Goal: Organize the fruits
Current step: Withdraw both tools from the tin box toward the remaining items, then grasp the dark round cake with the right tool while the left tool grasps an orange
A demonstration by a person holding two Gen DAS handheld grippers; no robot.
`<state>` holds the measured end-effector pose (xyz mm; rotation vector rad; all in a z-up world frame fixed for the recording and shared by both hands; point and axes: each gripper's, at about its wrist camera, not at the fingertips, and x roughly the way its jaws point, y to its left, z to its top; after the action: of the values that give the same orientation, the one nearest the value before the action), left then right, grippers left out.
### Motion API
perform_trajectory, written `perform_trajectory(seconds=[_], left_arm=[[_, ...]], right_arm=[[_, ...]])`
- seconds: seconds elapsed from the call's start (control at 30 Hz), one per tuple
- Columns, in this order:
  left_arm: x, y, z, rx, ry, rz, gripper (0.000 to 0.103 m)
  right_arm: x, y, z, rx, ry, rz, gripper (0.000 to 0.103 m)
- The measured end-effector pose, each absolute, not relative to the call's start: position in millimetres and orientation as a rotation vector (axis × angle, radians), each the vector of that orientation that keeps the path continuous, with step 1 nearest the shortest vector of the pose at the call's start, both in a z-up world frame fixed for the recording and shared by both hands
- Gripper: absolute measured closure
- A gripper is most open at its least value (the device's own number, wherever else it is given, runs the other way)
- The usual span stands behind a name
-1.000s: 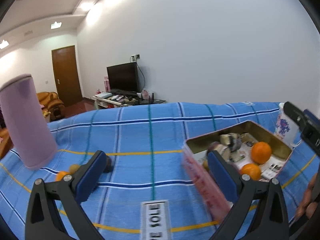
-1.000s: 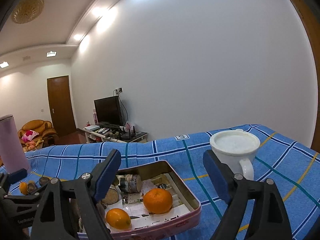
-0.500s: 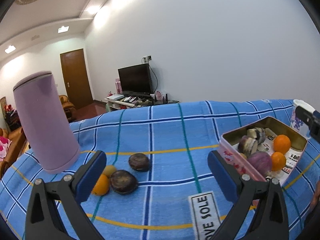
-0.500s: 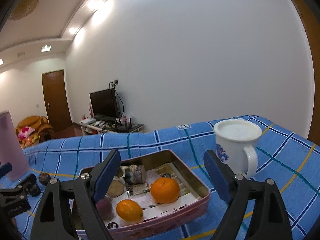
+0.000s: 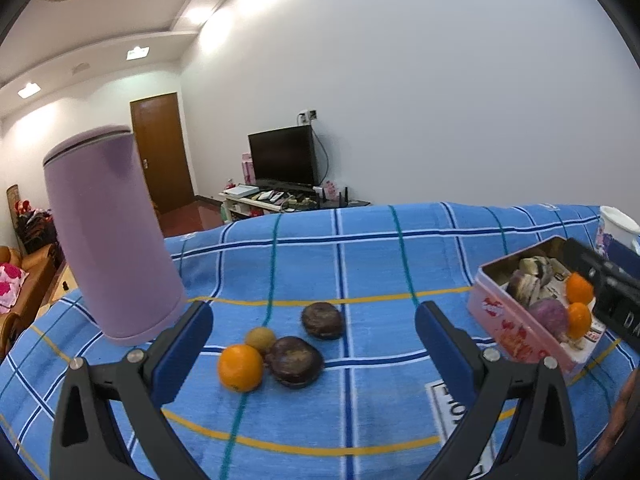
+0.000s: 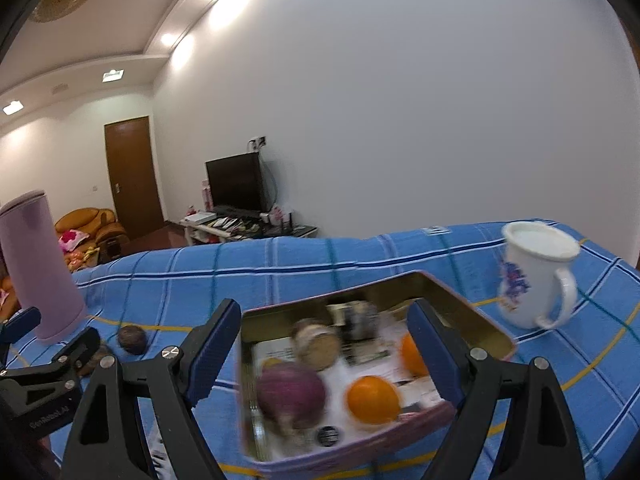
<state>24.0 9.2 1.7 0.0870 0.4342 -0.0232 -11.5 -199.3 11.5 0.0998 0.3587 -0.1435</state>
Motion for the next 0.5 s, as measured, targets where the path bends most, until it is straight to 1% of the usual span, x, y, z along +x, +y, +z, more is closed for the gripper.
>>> perform_trajectory(seconds=[0.23, 0.5], left_arm=[[28, 36, 0, 0.065, 0.447, 0.003, 0.000], [37, 63, -4, 0.027, 0.478, 0.030, 0.000]], right_arm=[[0, -155, 8, 0.091, 0.369, -0.075, 0.017], [14, -130, 7, 0.114, 0.382, -0.049, 0.017]])
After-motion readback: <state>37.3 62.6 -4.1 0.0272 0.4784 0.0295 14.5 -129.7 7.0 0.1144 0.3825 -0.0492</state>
